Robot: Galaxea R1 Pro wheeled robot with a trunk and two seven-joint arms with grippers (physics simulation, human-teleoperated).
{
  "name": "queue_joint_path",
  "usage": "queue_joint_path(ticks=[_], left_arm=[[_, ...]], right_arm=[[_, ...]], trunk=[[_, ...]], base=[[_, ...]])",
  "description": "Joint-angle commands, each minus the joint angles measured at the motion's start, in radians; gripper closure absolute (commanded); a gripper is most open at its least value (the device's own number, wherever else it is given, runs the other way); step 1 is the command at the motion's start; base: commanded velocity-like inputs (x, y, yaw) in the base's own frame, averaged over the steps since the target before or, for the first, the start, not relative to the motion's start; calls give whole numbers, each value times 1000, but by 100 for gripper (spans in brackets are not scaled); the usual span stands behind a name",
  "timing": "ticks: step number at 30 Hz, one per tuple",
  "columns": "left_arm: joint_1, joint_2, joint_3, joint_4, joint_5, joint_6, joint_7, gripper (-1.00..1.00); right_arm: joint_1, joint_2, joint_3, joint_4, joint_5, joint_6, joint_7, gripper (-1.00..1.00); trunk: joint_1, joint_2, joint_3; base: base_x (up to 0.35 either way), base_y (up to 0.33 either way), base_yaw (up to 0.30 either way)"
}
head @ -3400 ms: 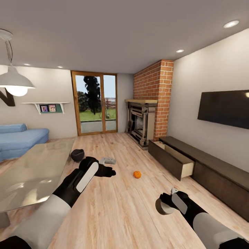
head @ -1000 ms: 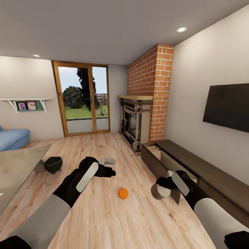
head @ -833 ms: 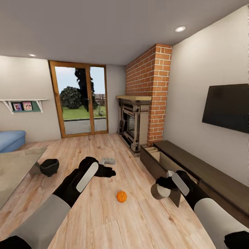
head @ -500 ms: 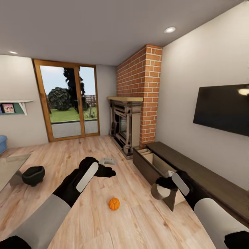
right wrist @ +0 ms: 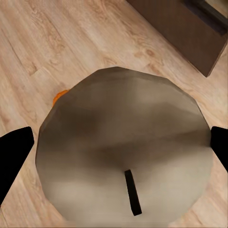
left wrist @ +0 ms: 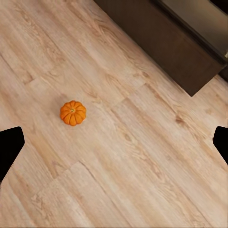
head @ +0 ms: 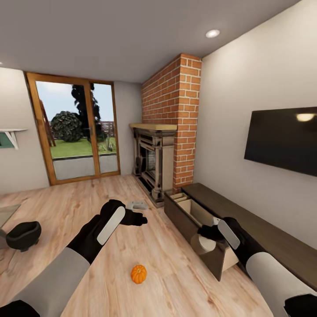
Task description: Place each of the two pumpkins and all three candles from the living room inside a cabinet in the living room (use any cabinet), then make sure every cabinet is closed, and position the cauldron so it is next to a table in the living room.
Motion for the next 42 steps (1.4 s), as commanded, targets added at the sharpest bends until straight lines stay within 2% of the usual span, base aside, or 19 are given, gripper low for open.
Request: queue_joint_path(ticks=[1,27,42], left_arm=[[-1,1,-3,-1,10,1,10,-100],[-1,1,-3,-1,11,1,11,-100],[-1,1,3,-2,10,1,17,-100]], right_arm=[[-1,-1,6,-2,-10,1,-9,100],[-1,0,8,-2,-7,1,-11,100],[-1,1,8,0,-5,1,-13,100]], trunk=[[1,-1,-1],[1,-1,-1],[1,-1,-1]], base=[[336,-16,-3],[302,-158,-23],[301,-93,0]])
